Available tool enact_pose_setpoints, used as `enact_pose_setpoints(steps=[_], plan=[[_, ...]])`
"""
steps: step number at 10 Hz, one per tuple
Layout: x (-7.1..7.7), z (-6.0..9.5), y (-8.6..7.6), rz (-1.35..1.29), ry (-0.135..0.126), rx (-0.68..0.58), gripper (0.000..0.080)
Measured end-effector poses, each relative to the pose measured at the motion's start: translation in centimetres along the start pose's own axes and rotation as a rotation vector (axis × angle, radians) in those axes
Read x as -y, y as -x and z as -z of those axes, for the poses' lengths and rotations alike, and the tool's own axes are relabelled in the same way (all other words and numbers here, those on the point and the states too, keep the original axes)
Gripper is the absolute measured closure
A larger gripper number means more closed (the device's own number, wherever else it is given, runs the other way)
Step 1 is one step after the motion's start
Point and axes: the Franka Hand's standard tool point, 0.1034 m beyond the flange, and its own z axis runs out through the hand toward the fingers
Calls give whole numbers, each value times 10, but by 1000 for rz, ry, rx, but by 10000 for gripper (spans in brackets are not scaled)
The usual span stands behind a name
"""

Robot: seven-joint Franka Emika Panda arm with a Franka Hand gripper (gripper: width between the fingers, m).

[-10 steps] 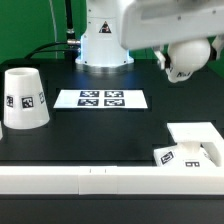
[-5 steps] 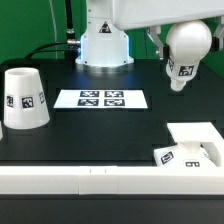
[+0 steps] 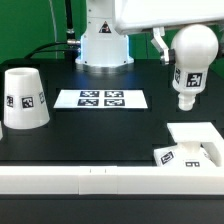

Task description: Assemble lamp

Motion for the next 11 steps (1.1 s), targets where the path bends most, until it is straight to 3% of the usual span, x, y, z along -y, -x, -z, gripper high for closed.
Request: enact_pose_setpoints(steps=[2, 4, 11], plan=[[-2, -3, 1, 1, 10, -79, 223], [4, -9, 0, 30, 4, -69, 223], [1, -33, 3, 39, 3, -51, 222]])
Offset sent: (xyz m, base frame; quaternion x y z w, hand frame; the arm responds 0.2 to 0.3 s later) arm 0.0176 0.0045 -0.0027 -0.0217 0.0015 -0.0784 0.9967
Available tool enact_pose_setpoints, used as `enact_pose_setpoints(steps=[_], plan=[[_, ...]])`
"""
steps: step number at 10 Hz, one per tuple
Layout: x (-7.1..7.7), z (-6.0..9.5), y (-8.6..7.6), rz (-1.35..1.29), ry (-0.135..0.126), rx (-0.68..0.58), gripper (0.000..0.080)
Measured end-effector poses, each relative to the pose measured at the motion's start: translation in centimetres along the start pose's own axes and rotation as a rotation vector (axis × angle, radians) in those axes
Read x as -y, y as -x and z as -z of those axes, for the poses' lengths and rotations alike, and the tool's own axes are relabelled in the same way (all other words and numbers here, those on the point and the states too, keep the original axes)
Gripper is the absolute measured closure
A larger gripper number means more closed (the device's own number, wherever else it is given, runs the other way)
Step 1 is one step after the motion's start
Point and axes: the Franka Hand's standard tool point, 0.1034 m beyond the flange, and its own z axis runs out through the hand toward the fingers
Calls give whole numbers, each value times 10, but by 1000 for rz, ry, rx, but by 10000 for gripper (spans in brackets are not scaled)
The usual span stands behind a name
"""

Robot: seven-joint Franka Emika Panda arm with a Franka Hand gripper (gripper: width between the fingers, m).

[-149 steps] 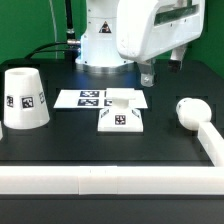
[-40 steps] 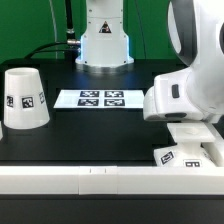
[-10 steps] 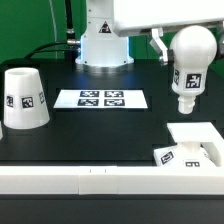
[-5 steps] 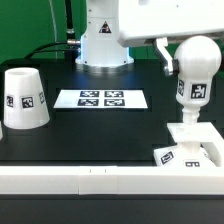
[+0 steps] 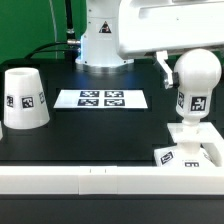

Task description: Assemble lamp

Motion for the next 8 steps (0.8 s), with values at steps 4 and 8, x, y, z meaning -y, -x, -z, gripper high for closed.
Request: enact_pose_setpoints(steps=[4, 8], plan=[[2, -8, 13, 2, -2, 20, 222], [2, -11, 13, 3, 0, 1, 222]])
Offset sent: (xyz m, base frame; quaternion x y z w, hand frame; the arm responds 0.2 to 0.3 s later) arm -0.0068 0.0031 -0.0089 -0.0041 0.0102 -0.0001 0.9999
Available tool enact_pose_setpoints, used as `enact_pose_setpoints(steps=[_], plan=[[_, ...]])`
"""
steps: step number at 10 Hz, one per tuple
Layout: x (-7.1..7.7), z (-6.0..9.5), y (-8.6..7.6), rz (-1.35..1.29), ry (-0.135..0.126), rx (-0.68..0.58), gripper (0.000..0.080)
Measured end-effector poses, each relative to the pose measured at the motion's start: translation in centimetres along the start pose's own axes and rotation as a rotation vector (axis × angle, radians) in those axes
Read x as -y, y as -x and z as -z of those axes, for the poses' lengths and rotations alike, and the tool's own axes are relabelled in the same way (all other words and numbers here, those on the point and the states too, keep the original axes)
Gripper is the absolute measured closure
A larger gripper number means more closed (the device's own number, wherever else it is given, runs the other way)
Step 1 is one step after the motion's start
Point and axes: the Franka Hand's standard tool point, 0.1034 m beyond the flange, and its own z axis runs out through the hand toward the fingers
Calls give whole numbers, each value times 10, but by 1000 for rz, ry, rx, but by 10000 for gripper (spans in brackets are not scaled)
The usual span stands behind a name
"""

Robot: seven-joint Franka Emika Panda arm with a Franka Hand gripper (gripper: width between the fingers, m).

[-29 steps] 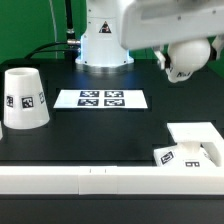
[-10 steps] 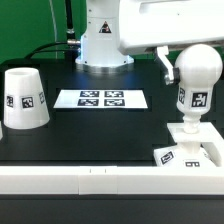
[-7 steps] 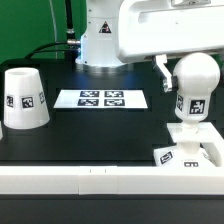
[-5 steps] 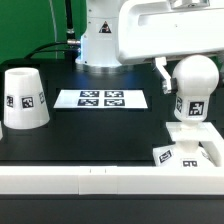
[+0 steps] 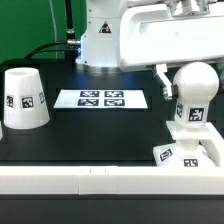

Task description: Assemble lamp

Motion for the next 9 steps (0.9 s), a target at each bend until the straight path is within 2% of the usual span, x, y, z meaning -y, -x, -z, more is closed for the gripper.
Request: enact_pose_setpoints(steps=[1, 2, 3, 7, 9], plan=[[0, 0, 0, 0, 0, 0, 222], [0, 0, 0, 0, 0, 0, 129], [0, 0, 0, 0, 0, 0, 106], [0, 20, -14, 2, -4, 18, 100], [0, 21, -14, 2, -5, 26, 100]])
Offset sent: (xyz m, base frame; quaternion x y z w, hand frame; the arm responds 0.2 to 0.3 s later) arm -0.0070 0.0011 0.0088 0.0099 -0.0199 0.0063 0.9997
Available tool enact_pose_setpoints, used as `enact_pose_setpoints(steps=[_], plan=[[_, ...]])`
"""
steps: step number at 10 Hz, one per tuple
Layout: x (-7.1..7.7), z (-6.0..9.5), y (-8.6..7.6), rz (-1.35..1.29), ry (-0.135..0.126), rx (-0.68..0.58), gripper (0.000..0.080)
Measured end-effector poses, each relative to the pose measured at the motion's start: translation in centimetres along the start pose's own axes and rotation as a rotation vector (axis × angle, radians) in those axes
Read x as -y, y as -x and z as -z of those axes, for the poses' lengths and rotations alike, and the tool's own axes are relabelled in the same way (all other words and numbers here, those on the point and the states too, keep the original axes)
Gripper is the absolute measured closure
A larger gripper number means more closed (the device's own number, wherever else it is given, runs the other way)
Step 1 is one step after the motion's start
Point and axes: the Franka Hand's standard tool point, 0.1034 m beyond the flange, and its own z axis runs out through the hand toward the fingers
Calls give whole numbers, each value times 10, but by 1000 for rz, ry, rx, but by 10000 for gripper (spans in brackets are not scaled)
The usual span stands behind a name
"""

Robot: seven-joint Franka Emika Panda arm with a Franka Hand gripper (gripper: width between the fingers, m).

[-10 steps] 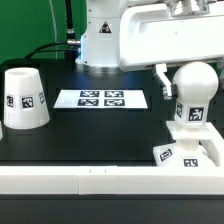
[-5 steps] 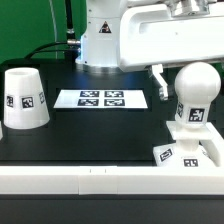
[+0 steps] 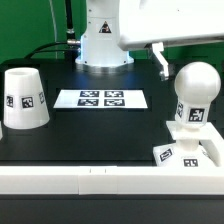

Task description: Assemble lamp

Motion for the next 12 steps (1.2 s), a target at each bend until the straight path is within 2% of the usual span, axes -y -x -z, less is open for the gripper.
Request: enact_pose_setpoints(steps=[2, 3, 4, 8, 9, 10, 12], plan=[[1, -3, 2, 0, -4, 22, 100], [0, -10, 9, -2, -4, 37, 100], [2, -13, 15, -2, -15, 112, 100], [5, -13, 19, -6, -56, 389, 100], [8, -11, 25, -5, -71, 483, 100], [10, -10, 24, -3, -85, 552, 100], [10, -11, 16, 28, -84, 566, 100]])
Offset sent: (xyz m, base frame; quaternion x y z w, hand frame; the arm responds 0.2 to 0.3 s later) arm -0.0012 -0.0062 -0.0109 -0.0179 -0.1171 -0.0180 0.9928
